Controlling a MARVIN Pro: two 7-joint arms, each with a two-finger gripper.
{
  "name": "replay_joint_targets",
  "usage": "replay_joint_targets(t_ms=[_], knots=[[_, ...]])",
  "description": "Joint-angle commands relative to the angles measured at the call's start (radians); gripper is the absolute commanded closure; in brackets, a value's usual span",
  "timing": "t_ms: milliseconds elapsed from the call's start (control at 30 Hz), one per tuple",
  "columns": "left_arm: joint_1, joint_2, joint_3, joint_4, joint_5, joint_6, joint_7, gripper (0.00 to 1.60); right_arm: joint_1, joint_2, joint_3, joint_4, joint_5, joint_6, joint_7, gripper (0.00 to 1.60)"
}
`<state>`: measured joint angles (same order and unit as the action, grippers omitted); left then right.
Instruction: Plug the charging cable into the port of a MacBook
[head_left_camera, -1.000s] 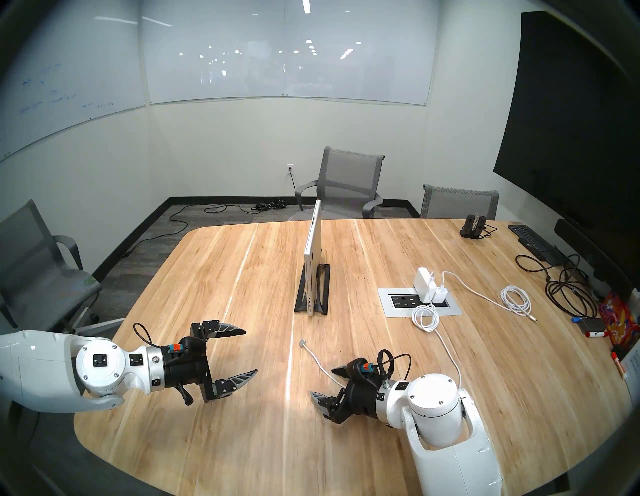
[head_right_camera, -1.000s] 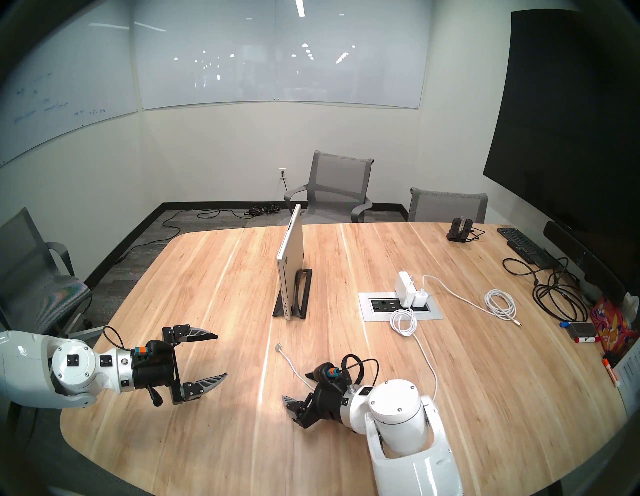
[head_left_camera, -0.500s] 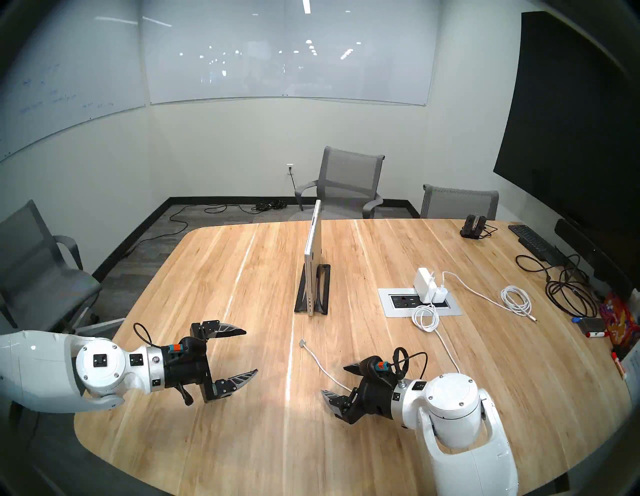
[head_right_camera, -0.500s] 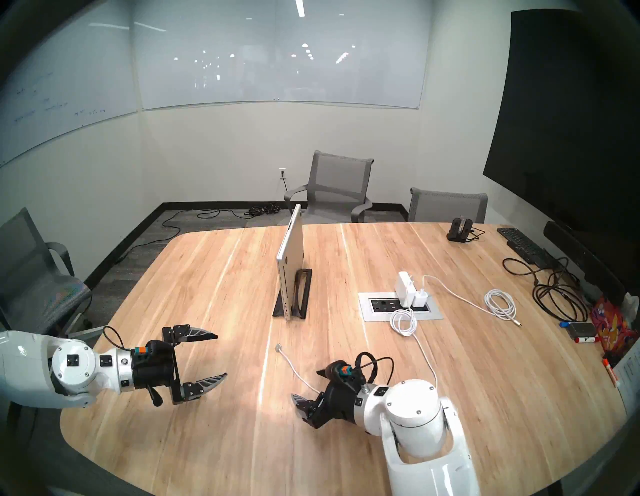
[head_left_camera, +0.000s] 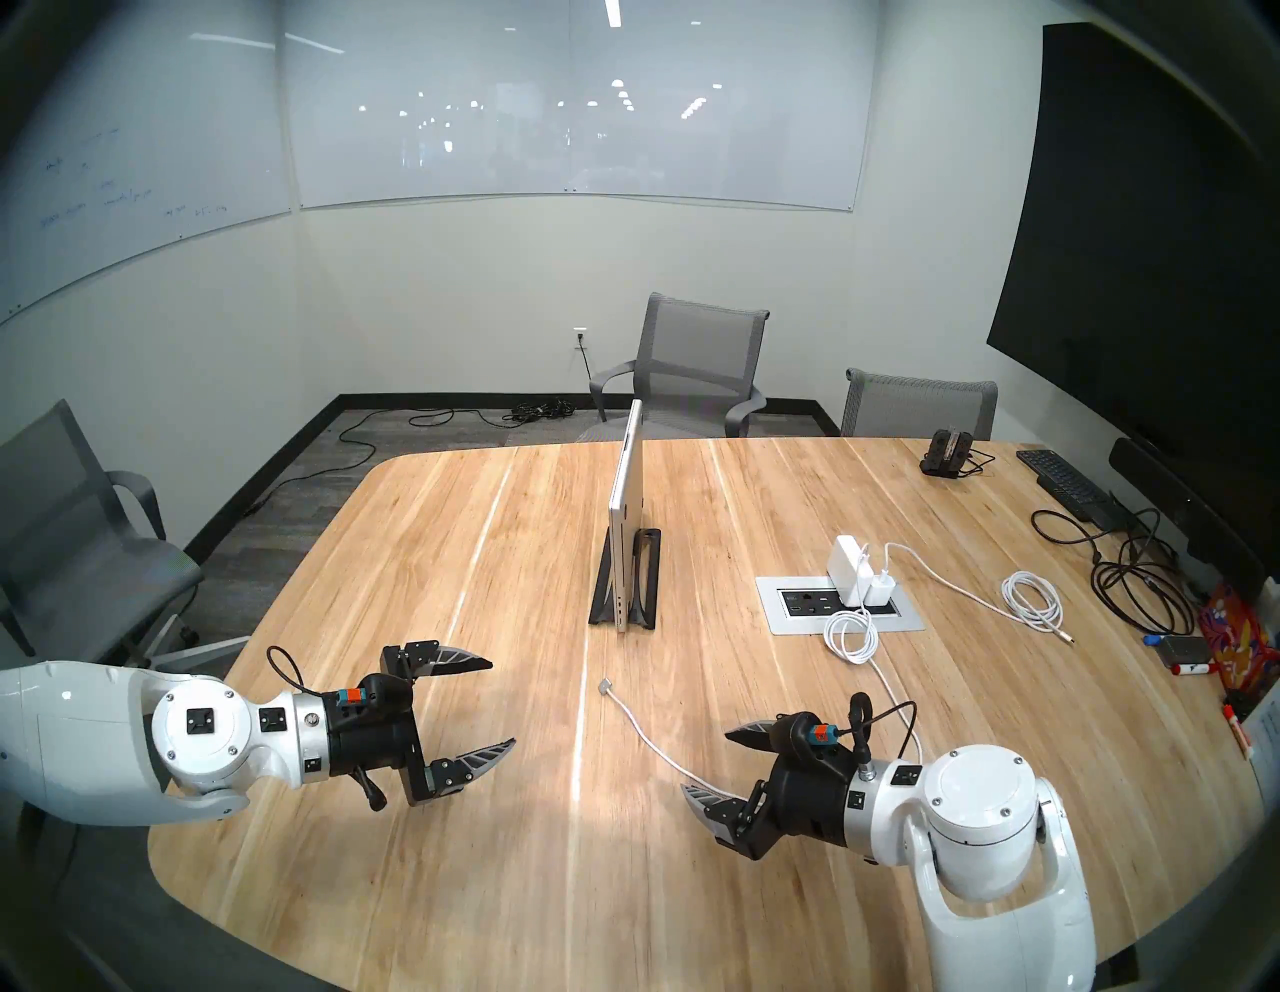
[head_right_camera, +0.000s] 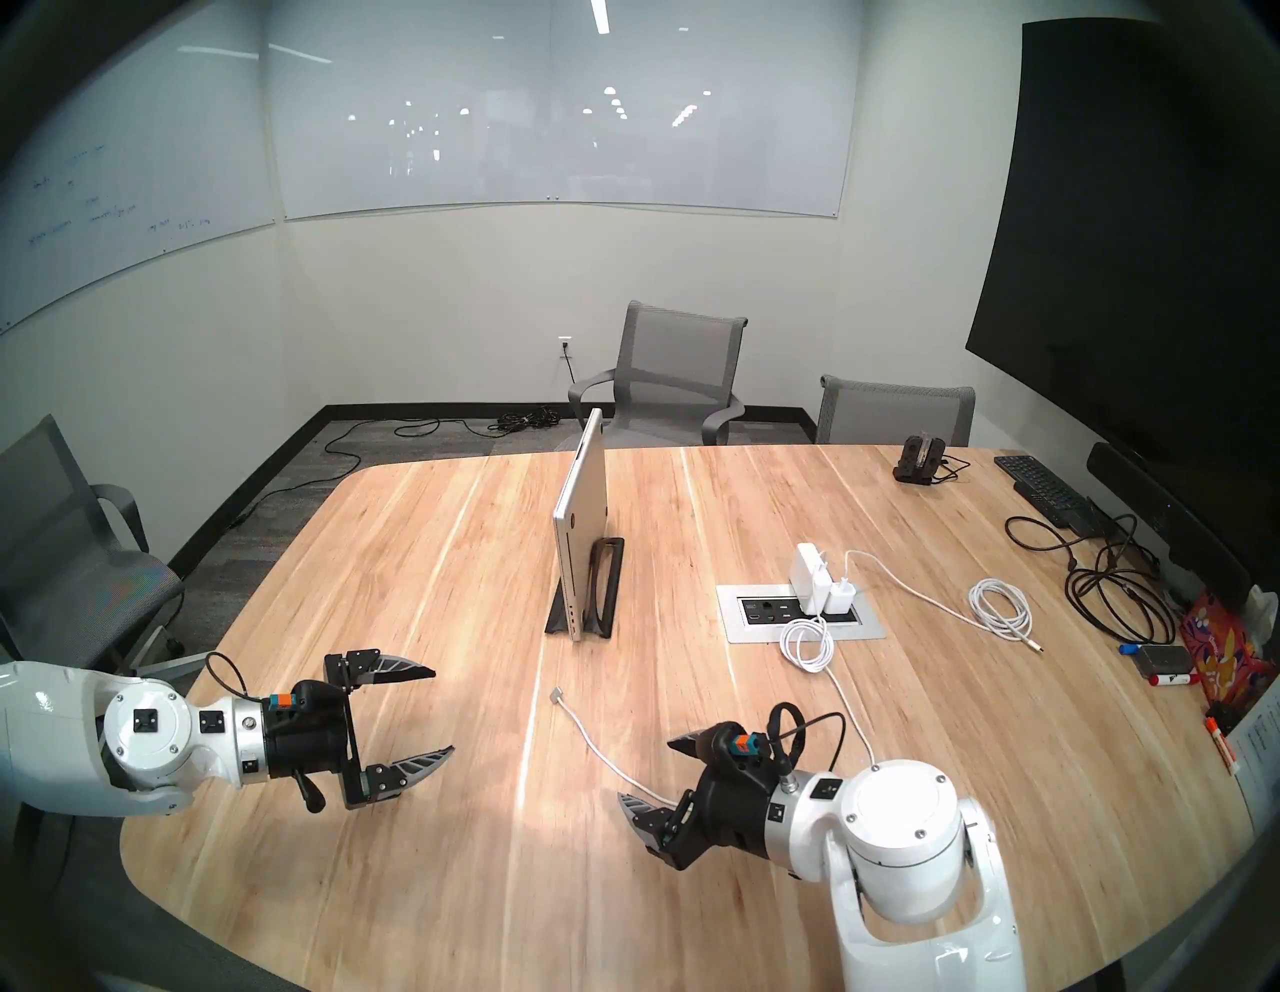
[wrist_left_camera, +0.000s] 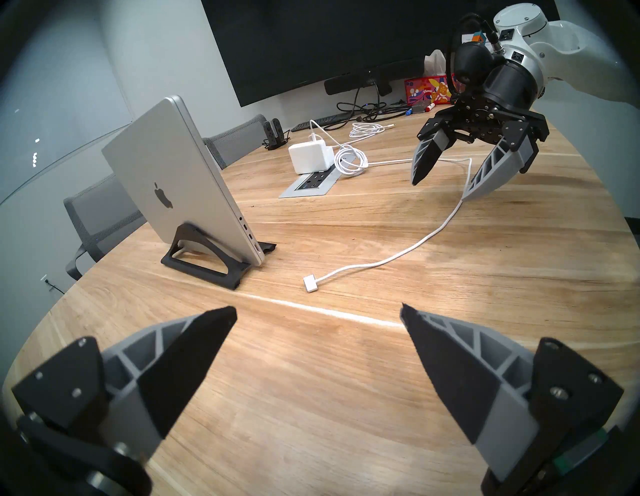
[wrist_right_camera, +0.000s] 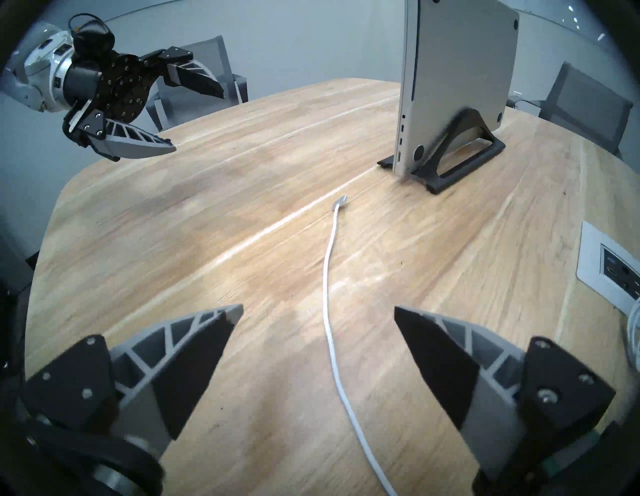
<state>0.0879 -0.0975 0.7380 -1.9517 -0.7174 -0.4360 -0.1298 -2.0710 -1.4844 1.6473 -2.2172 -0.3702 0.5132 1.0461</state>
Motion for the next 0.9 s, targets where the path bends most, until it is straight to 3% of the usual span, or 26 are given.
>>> replay_joint_targets(t_ms=[0,600,867], knots=[[-0.007,-0.002,-0.007,-0.003,0.003,-0.003,-0.001,0.00,-0.047,0.014,0.046,-0.062,0.030,-0.013,0.030,0.00],[-0.008,-0.002,-0.007,-0.003,0.002,-0.003,-0.001,0.00,-0.169,0.019,0.220,-0.170,0.099,-0.042,0.102,0.00],[-0.008,-0.002,-0.007,-0.003,0.003,-0.003,-0.001,0.00,-0.191,0.001,0.237,-0.165,0.108,-0.075,0.104,0.00]])
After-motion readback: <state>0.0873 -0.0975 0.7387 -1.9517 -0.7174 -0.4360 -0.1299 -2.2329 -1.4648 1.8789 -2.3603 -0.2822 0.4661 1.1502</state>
